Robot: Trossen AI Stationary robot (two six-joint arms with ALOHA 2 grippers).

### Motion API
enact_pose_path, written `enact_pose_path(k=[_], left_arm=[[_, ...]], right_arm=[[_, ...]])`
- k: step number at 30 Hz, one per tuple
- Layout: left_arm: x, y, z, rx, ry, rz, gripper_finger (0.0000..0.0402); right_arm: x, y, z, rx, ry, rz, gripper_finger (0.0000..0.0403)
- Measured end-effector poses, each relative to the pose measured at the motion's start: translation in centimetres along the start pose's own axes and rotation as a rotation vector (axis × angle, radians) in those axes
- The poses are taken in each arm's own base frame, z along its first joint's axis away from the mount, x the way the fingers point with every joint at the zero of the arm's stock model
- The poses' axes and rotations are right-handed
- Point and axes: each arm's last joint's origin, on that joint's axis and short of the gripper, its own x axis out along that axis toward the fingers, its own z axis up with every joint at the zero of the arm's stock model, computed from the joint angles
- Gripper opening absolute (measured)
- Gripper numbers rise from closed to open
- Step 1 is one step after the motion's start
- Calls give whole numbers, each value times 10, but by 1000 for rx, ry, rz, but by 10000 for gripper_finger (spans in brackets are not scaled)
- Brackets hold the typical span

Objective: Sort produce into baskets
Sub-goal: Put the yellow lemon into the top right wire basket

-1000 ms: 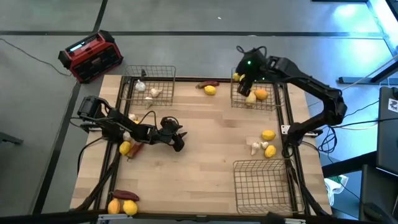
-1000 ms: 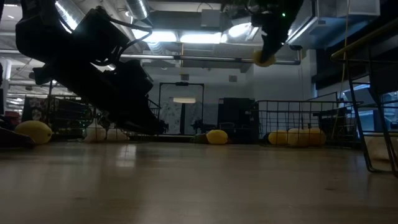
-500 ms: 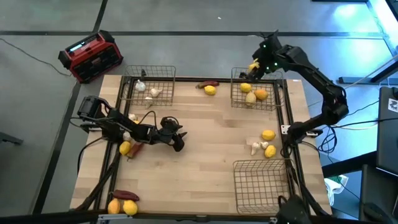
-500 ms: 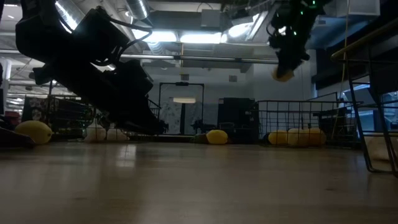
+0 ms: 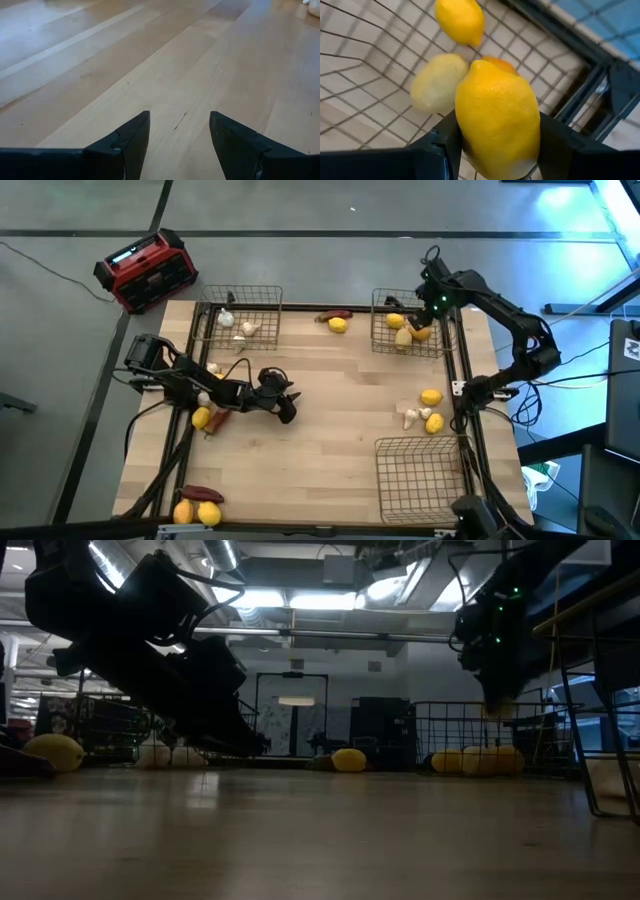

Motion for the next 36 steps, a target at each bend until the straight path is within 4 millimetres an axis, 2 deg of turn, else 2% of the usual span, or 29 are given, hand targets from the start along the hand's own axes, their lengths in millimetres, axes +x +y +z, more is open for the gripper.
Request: enact_pose_path(k=[4, 9, 16, 28, 36], left_arm=[[0, 0, 0, 0, 0, 0, 202], [0, 0, 0, 0, 0, 0, 202], [0, 0, 0, -1, -1, 2, 202], [0, 0, 0, 6, -2, 4, 202], [0, 0, 0, 6, -2, 4, 202]], right_arm=[[9, -5, -6, 36, 31, -5, 184], [10, -4, -6, 37, 28, -6, 184], [14, -6, 4, 39, -47, -38, 184], [47, -8, 14, 46, 42, -43, 184], [49, -10, 20, 61, -6, -90, 184]])
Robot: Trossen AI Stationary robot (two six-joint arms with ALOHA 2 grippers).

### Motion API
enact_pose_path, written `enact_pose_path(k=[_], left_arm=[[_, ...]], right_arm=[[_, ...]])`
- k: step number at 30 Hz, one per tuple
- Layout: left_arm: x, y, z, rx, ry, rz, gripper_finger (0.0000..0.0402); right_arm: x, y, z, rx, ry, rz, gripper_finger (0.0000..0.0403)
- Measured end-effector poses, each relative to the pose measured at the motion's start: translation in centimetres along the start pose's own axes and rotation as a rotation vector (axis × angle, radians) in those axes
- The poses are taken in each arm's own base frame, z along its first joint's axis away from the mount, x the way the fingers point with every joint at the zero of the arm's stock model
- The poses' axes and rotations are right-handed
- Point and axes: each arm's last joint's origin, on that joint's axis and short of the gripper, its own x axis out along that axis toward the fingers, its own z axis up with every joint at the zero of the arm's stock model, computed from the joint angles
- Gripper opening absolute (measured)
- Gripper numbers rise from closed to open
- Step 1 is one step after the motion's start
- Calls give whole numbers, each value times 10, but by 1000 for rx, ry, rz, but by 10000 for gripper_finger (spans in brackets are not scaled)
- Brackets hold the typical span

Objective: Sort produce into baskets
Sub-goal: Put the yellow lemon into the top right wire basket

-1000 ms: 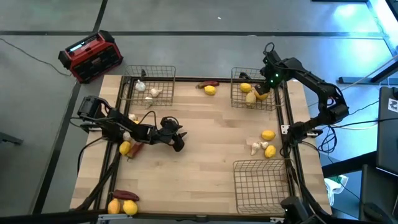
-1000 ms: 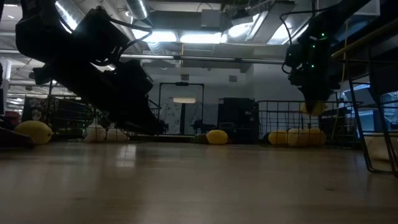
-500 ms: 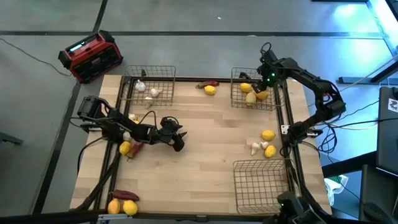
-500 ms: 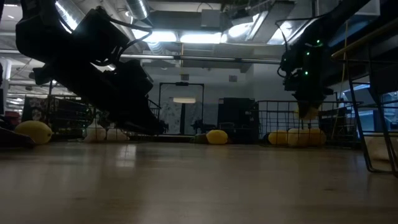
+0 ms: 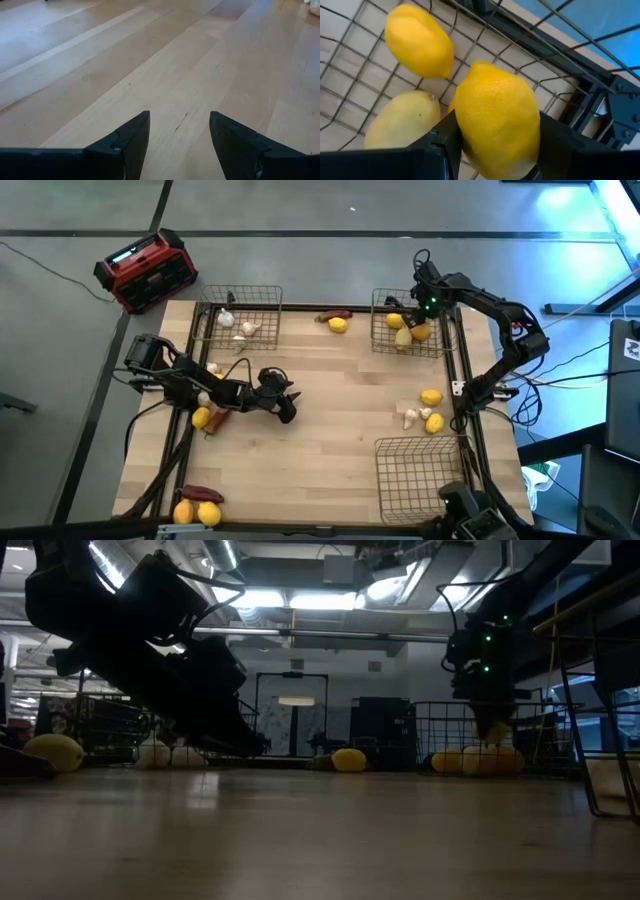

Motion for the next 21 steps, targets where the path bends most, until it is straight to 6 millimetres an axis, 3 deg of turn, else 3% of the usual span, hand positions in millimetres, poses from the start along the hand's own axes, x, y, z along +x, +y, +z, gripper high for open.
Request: enact_pose_path(k=[21], left_arm=[[0, 0, 0, -2, 0, 0, 202]], right_arm=[[6, -1, -2, 5, -16, -58, 184]])
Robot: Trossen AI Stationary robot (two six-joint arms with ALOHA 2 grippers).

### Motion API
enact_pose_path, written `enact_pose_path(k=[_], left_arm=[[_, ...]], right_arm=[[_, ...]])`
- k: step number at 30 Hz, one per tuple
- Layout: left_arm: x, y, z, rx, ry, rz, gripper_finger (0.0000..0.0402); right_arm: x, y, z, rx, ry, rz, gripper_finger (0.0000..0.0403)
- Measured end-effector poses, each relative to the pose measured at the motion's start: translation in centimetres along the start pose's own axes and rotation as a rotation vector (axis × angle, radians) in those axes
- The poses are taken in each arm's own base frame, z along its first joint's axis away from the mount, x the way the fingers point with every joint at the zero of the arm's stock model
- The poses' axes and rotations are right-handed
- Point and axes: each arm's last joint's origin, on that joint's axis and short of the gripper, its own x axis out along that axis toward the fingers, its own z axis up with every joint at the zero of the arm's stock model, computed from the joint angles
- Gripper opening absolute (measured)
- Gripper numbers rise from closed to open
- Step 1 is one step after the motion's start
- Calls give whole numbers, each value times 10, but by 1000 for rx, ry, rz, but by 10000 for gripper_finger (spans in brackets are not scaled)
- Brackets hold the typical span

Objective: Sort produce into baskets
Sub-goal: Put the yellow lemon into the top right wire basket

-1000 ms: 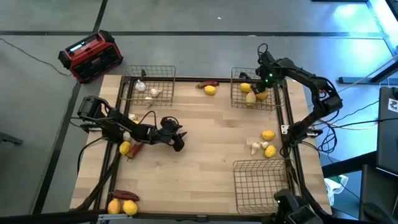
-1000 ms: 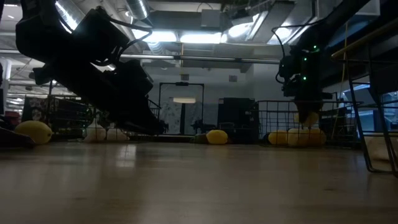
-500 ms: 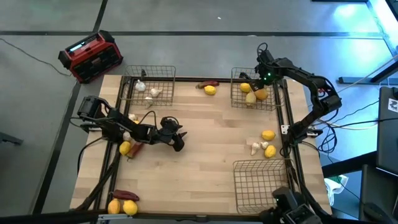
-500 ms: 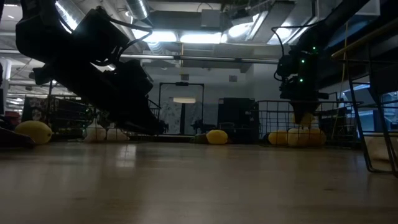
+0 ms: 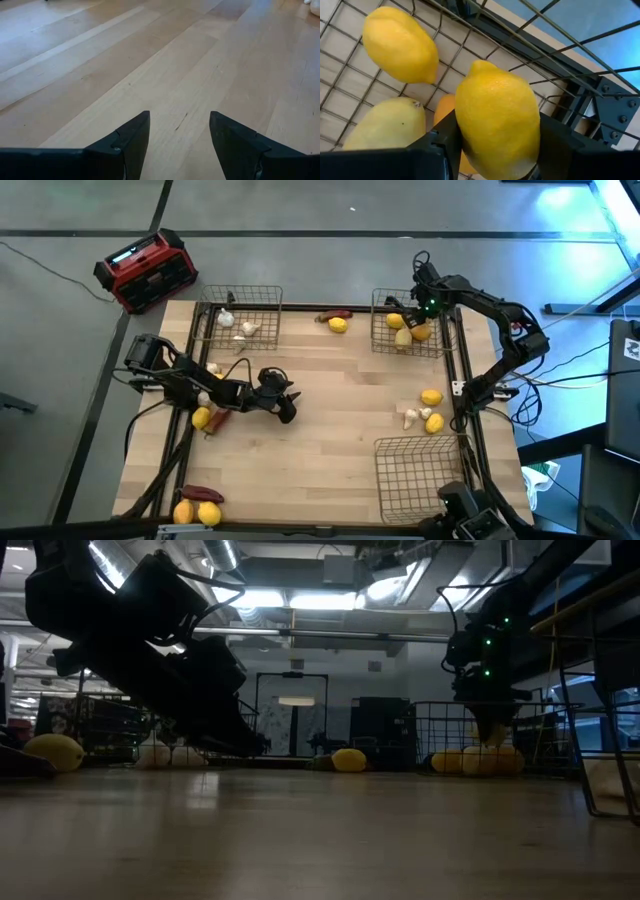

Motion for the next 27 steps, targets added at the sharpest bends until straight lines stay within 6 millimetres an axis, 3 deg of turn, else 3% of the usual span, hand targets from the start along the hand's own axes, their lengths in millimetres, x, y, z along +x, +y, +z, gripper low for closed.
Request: enact_pose_path(k=[15, 27], left_arm=[[0, 0, 0, -3, 0, 0, 202], [0, 0, 0, -2, 0, 0, 202]], right_arm=[[0, 0, 0, 3, 2, -11, 188], [0, 0, 0, 5, 0, -2, 264]])
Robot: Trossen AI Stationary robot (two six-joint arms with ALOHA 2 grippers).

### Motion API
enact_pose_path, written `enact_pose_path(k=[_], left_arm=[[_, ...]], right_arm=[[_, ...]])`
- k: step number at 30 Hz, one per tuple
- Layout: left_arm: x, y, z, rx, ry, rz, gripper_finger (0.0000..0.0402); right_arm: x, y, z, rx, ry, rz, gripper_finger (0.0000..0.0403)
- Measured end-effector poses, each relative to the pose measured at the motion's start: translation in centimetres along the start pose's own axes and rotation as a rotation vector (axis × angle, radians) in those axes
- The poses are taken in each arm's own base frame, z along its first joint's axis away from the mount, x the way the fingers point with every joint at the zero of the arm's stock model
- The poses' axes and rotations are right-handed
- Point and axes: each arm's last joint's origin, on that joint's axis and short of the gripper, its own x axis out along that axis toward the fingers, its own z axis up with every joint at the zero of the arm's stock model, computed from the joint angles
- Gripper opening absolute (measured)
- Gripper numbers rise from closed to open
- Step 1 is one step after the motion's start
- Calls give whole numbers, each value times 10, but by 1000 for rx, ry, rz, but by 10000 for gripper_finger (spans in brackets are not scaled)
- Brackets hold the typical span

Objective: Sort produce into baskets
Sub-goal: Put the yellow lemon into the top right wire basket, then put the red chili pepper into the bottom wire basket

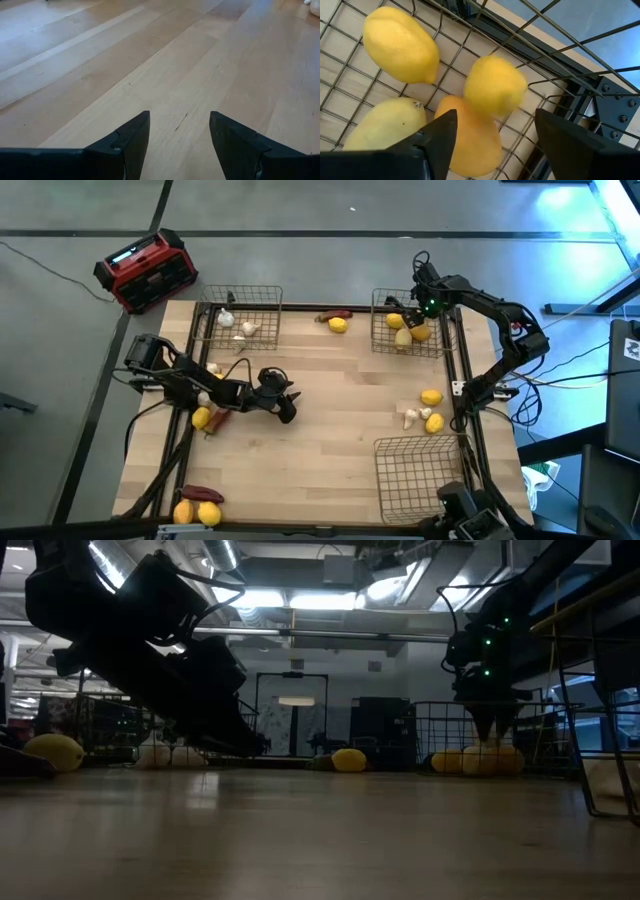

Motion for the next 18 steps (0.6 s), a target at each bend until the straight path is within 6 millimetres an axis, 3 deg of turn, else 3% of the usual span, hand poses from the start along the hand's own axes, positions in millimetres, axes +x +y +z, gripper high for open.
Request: enact_pose_path(k=[11, 18], left_arm=[[0, 0, 0, 0, 0, 0, 202], [0, 0, 0, 0, 0, 0, 202]], right_arm=[[-1, 1, 0, -10, -1, 14, 268], [-40, -2, 3, -2, -80, 102, 268]])
